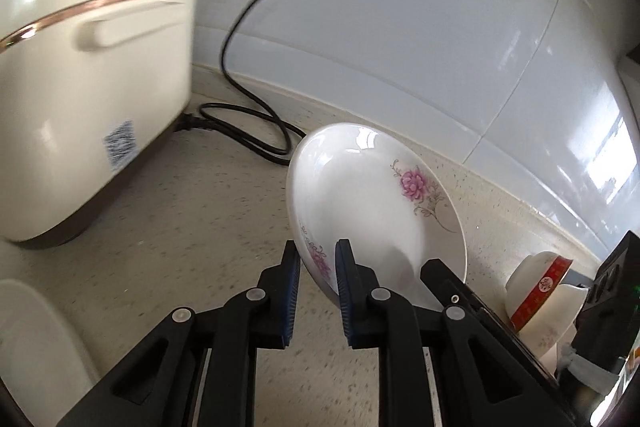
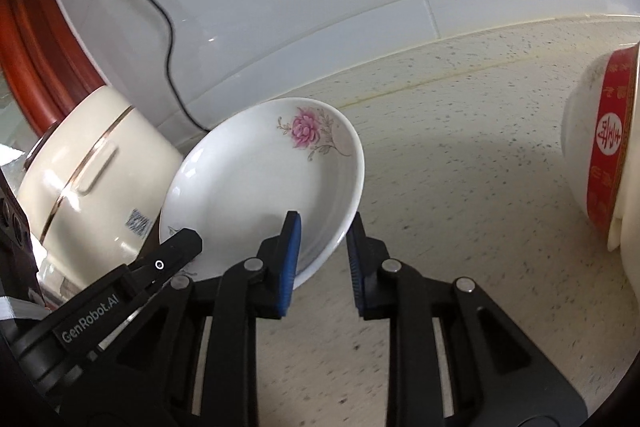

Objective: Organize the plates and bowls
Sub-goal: 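Lift the plate with both grippers and lower it onto the stacked plates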

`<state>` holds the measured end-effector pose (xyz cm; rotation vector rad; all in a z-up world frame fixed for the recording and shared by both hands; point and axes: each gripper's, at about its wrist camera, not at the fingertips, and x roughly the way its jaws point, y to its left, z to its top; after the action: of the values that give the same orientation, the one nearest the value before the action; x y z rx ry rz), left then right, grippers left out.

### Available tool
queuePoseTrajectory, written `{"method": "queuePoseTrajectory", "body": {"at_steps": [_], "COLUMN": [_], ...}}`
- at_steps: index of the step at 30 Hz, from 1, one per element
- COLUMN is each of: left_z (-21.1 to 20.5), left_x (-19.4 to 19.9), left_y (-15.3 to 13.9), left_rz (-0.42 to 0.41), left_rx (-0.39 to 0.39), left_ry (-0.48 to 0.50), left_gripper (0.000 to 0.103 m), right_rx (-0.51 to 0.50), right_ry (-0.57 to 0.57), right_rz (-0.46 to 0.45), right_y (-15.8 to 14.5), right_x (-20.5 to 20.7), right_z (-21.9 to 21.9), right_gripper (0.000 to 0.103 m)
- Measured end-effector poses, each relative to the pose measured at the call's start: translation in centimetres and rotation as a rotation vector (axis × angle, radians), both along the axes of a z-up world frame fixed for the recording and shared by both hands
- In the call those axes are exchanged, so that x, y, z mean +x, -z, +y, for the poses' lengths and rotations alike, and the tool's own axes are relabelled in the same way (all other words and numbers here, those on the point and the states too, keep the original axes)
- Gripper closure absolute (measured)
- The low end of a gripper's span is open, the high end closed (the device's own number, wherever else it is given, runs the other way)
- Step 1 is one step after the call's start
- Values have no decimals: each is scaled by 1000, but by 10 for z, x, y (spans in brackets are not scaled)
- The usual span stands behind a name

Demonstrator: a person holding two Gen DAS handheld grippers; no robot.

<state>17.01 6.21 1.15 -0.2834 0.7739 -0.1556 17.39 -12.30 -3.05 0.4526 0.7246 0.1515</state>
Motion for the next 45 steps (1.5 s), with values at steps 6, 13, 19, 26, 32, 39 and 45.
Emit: {"method": "queuePoseTrajectory", "body": {"at_steps": [6, 13, 19, 26, 32, 39, 45], "left_z": [23, 66, 98, 128, 145, 168, 178], "left_x": [-28, -67, -99, -130, -155, -166, -187], "left_y": [-6, -9, -8, -6, 1, 9, 17], "left_rz": [-26, -47, -64, -84, -73, -71, -67], "left_rx": [-38, -77, -101, -114, -132, -124, -95], "left_ry": [-80, -172, -246, -321, -382, -447, -485], "left_gripper": [86, 86, 86, 87, 87, 88, 88], "right_rx": [-27, -61, -73, -108, -147, -182, -212], "right_ry": [-76, -197, -289, -386, -464, -545, -604], "right_rz": [-39, -67, -81, -101, -108, -117, -106], "right_y": [-11, -18, -18, -18, -14, -12, -6], "right_x": [-17, -38, -53, -71, -85, -107, -111], "right_z": [25, 67, 95, 134, 162, 184, 203], "right_gripper": [76, 76, 76, 76, 76, 76, 76]}}
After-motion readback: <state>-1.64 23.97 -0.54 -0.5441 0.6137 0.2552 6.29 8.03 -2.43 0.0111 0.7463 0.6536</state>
